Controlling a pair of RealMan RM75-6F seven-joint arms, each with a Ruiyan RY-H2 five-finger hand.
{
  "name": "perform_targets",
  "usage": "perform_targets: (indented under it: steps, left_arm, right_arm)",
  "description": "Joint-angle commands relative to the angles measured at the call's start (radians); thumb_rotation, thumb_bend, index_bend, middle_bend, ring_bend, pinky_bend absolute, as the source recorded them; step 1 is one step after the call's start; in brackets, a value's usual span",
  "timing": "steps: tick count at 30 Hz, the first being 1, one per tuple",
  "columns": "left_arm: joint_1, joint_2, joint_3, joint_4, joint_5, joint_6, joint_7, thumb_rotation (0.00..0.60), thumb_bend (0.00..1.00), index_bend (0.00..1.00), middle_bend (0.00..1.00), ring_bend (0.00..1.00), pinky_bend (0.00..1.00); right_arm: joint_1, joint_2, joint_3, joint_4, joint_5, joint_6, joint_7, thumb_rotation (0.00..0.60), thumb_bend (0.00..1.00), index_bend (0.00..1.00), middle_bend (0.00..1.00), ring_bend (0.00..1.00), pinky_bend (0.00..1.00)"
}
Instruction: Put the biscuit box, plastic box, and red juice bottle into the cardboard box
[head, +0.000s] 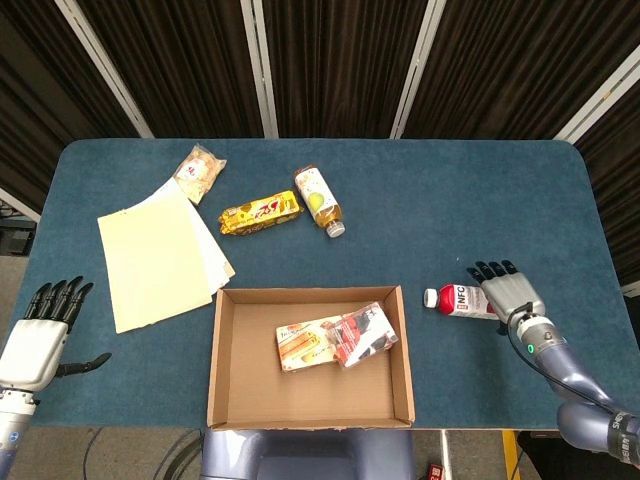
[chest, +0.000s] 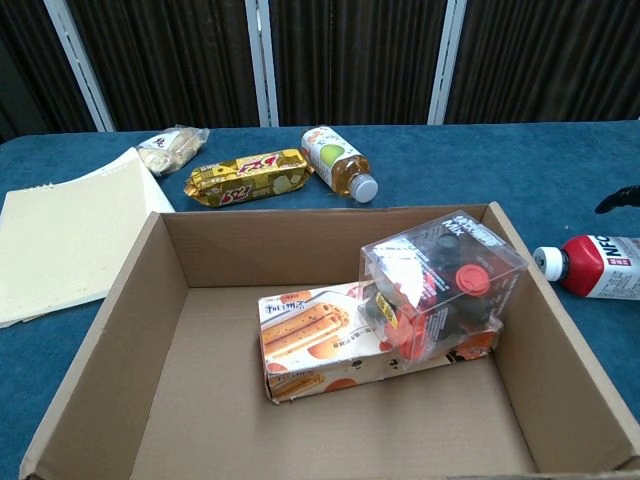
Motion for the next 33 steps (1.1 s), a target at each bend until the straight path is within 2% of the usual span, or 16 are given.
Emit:
perform_targets:
  steps: [1, 5, 7, 10, 13, 15, 18, 22, 26, 33]
  left_arm:
    - [0.001, 0.001, 0.000, 0.001, -0.001, 0.001, -0.001, 0.423, 0.02, 0.00, 0.00, 0.00, 0.00]
    - [0.000, 0.001, 0.003, 0.005, -0.003, -0.003, -0.001, 0.423, 0.02, 0.00, 0.00, 0.00, 0.00]
    - [0.000, -0.001, 0.004, 0.007, -0.006, -0.007, 0.002, 0.422, 0.02, 0.00, 0.00, 0.00, 0.00]
    - [-0.001, -0.003, 0.004, 0.008, -0.015, -0.014, 0.008, 0.422, 0.02, 0.00, 0.00, 0.00, 0.00]
    - [-0.003, -0.005, 0.003, 0.008, -0.023, -0.022, 0.014, 0.424, 0.03, 0.00, 0.00, 0.00, 0.00]
    - [-0.005, -0.006, 0.002, 0.008, -0.029, -0.027, 0.016, 0.424, 0.03, 0.00, 0.00, 0.00, 0.00]
    - [-0.007, -0.006, 0.000, 0.007, -0.036, -0.031, 0.018, 0.421, 0.03, 0.00, 0.00, 0.00, 0.00]
    - [-0.007, -0.002, 0.001, 0.004, -0.034, -0.032, 0.010, 0.425, 0.03, 0.00, 0.00, 0.00, 0.00]
    - [-0.003, 0.008, 0.004, 0.000, -0.022, -0.018, -0.006, 0.422, 0.03, 0.00, 0.00, 0.00, 0.00]
    - [0.008, 0.022, 0.011, -0.007, 0.002, 0.010, -0.026, 0.419, 0.03, 0.00, 0.00, 0.00, 0.00]
  right_arm:
    - [0.004, -0.040, -0.002, 0.041, -0.021, -0.017, 0.018, 0.600, 0.02, 0.00, 0.00, 0.00, 0.13]
    - [0.011, -0.080, 0.002, 0.094, -0.051, -0.034, 0.043, 0.600, 0.09, 0.00, 0.00, 0.00, 0.19]
    - [0.013, -0.098, 0.005, 0.120, -0.071, -0.040, 0.060, 0.600, 0.12, 0.03, 0.00, 0.01, 0.23]
    - [0.013, -0.126, 0.007, 0.167, -0.100, -0.047, 0.087, 0.600, 0.17, 0.20, 0.09, 0.10, 0.36]
    - [0.011, -0.148, 0.009, 0.205, -0.120, -0.049, 0.106, 0.600, 0.21, 0.40, 0.28, 0.28, 0.53]
    - [0.008, -0.167, 0.009, 0.236, -0.136, -0.036, 0.107, 0.600, 0.24, 0.57, 0.43, 0.44, 0.66]
    - [-0.001, -0.190, 0.012, 0.268, -0.161, -0.002, 0.106, 0.600, 0.28, 0.71, 0.56, 0.59, 0.82]
    - [-0.012, -0.183, 0.018, 0.248, -0.192, 0.058, 0.088, 0.600, 0.34, 0.78, 0.62, 0.67, 0.91]
    - [-0.012, -0.123, 0.025, 0.161, -0.213, 0.113, 0.028, 0.600, 0.34, 0.78, 0.63, 0.68, 0.91]
    - [0.021, 0.010, 0.059, -0.032, -0.175, 0.185, -0.157, 0.600, 0.34, 0.78, 0.63, 0.68, 0.91]
